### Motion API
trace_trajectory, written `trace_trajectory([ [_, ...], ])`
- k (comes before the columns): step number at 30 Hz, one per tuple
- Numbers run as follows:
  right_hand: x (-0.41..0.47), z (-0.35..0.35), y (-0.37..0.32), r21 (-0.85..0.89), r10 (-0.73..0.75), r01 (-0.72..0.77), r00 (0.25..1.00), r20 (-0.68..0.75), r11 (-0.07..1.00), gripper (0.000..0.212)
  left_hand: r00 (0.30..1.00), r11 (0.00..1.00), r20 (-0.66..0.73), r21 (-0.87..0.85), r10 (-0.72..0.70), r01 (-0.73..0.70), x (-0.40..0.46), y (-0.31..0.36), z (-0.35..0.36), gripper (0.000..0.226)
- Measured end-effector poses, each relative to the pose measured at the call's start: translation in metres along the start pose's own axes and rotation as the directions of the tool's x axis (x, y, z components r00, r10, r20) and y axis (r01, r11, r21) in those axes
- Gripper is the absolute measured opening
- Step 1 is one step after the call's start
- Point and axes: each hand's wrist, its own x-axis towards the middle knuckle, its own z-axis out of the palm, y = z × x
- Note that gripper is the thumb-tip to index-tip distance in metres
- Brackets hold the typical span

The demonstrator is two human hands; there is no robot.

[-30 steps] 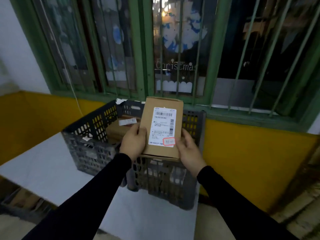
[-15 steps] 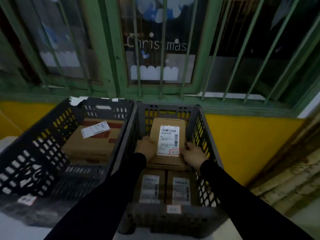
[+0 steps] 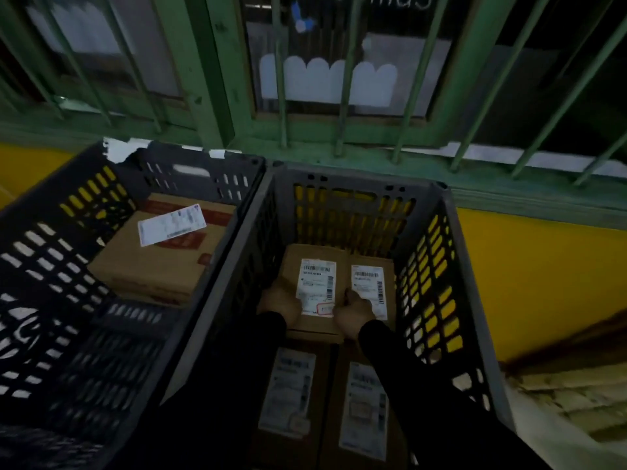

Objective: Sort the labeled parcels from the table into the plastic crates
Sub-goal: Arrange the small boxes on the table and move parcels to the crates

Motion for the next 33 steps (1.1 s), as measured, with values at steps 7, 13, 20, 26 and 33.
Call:
trace_trajectory([
  [7, 0.023, 0.025, 0.003, 0.112, -0.069, 0.07, 0.998, -0.01, 0.991, 0.045, 0.989, 0.939, 0.088, 0.313, 0.122, -0.144, 0.022, -0.018, 0.026, 0.075],
  [13, 0.027, 0.029, 0.003, 0.144, -0.108, 0.107, 0.994, -0.001, 0.984, 0.048, 0.968, 0.817, 0.188, 0.524, 0.166, -0.242, 0.025, -0.028, 0.035, 0.088],
  [20, 0.021, 0.025, 0.005, 0.182, -0.124, 0.123, 0.992, -0.006, 0.976, 0.05, 0.955, 0.767, 0.227, 0.572, 0.192, -0.29, 0.033, -0.026, 0.036, 0.089],
  [26, 0.017, 0.017, 0.001, 0.132, -0.107, 0.099, 0.993, 0.055, 0.986, 0.053, 0.962, 0.78, 0.221, 0.569, 0.16, -0.26, 0.026, -0.02, 0.029, 0.08],
  [33, -0.009, -0.022, -0.014, 0.011, -0.189, 0.19, 0.979, -0.071, 0.982, 0.043, 0.943, 0.841, 0.197, 0.428, 0.269, -0.33, 0.003, 0.005, -0.004, 0.07],
])
